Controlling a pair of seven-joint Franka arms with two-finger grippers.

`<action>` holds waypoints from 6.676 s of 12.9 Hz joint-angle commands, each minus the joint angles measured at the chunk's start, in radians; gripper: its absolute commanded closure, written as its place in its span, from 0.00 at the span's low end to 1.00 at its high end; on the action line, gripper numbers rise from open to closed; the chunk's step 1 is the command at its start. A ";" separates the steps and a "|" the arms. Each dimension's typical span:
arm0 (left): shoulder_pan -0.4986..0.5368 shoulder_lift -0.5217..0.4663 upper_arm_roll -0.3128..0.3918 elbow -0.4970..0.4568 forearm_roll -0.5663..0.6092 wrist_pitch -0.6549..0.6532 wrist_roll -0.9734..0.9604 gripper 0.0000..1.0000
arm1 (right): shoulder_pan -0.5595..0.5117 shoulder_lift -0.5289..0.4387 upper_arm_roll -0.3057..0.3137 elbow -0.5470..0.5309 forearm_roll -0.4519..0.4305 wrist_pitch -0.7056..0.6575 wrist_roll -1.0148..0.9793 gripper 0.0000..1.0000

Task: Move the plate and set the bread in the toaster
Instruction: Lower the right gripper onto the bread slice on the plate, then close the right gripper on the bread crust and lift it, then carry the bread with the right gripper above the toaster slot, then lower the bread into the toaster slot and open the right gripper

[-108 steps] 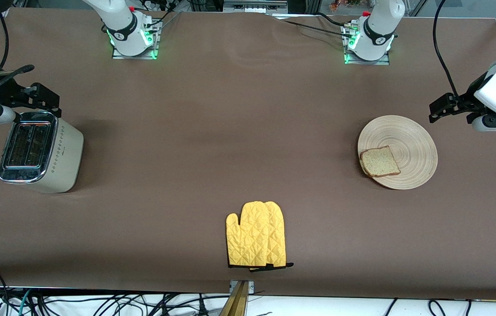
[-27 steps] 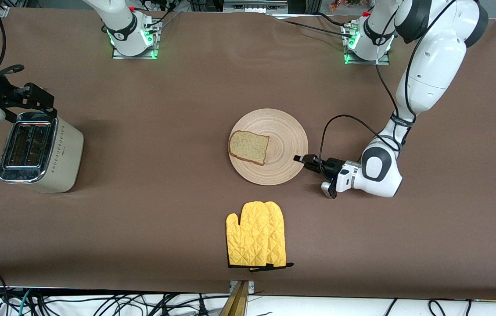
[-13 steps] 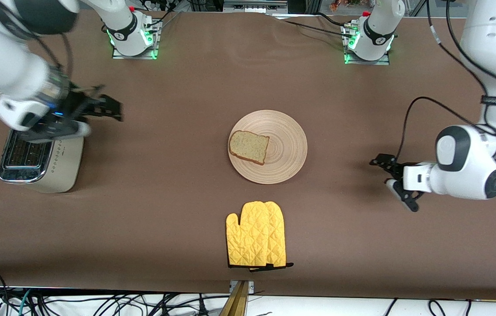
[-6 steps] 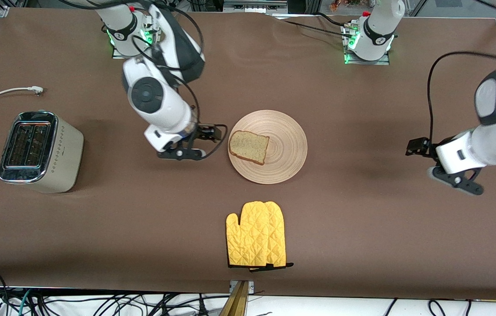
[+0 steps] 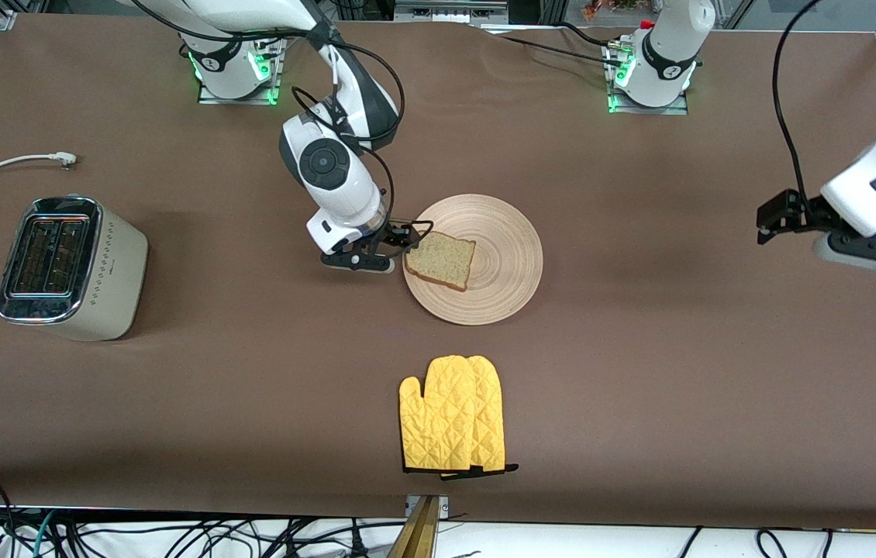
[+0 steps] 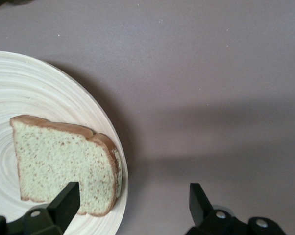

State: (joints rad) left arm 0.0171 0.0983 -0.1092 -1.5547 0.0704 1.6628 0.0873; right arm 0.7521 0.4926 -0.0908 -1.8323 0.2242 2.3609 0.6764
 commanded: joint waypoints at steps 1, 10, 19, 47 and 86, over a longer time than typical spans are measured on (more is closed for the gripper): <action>-0.051 -0.106 0.042 -0.148 0.009 0.017 -0.160 0.00 | 0.003 0.036 0.026 -0.007 0.017 0.067 0.064 0.06; -0.065 -0.089 0.114 -0.113 -0.093 -0.032 -0.149 0.00 | 0.003 0.093 0.059 -0.002 0.049 0.130 0.124 0.42; -0.065 -0.089 0.114 -0.113 -0.093 -0.044 -0.158 0.00 | 0.003 0.089 0.057 -0.002 0.049 0.120 0.115 0.33; -0.065 -0.089 0.115 -0.111 -0.093 -0.061 -0.158 0.00 | -0.008 0.040 -0.056 0.399 -0.109 -0.575 0.002 1.00; -0.063 -0.089 0.114 -0.110 -0.093 -0.077 -0.159 0.00 | -0.407 -0.075 -0.365 0.255 -0.813 -0.686 -0.999 1.00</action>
State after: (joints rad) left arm -0.0381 0.0141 0.0008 -1.6734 -0.0422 1.6032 -0.0607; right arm 0.3675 0.4204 -0.4753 -1.5654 -0.5676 1.6466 -0.3416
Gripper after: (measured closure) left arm 0.000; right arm 0.965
